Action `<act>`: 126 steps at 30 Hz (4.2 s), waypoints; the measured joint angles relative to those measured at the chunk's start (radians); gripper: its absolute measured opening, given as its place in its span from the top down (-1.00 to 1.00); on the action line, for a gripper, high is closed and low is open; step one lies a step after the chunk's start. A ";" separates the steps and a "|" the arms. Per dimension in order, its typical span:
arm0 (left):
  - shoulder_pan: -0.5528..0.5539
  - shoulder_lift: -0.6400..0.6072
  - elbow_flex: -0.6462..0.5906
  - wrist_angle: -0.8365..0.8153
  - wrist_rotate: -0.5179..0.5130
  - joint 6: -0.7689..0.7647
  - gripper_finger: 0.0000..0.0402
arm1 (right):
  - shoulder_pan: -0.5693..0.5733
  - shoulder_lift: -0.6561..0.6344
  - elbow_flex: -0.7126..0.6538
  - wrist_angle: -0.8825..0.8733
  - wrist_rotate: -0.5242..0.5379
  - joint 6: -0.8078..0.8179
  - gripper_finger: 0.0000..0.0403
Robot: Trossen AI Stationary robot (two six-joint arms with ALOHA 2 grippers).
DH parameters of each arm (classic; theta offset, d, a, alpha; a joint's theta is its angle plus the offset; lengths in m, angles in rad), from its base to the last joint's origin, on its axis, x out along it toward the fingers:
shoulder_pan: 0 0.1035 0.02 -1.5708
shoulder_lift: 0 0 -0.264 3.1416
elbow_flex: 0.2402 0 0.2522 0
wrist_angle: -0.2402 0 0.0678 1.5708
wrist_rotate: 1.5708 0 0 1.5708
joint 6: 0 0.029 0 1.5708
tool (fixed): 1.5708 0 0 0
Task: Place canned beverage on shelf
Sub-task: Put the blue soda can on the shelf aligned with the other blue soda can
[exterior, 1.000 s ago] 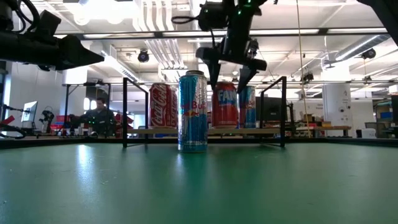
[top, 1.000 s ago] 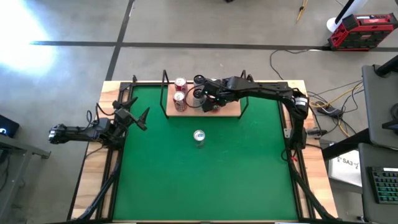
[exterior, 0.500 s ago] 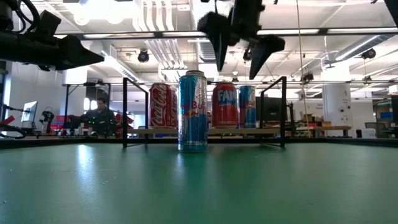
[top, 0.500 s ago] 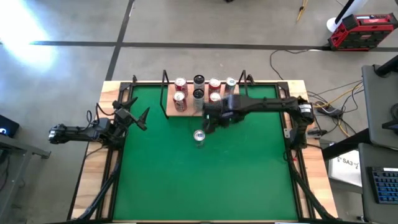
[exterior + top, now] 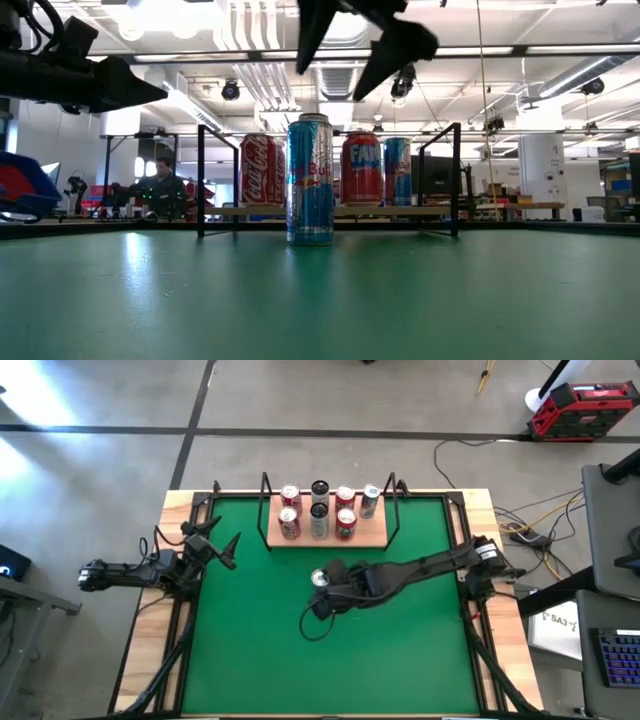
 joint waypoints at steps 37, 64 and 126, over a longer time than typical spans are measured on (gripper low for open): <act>0.000 0.000 0.000 0.000 0.000 0.000 -0.72 | -0.111 0.179 -0.004 0.115 -0.027 0.020 -0.35; 0.000 0.000 0.000 0.000 0.000 0.000 -0.72 | -0.115 -0.004 0.036 -0.434 0.146 0.559 -0.12; 0.000 0.000 0.000 0.000 0.000 0.000 -0.72 | -0.636 -0.037 -0.075 -0.244 -0.144 0.200 -0.18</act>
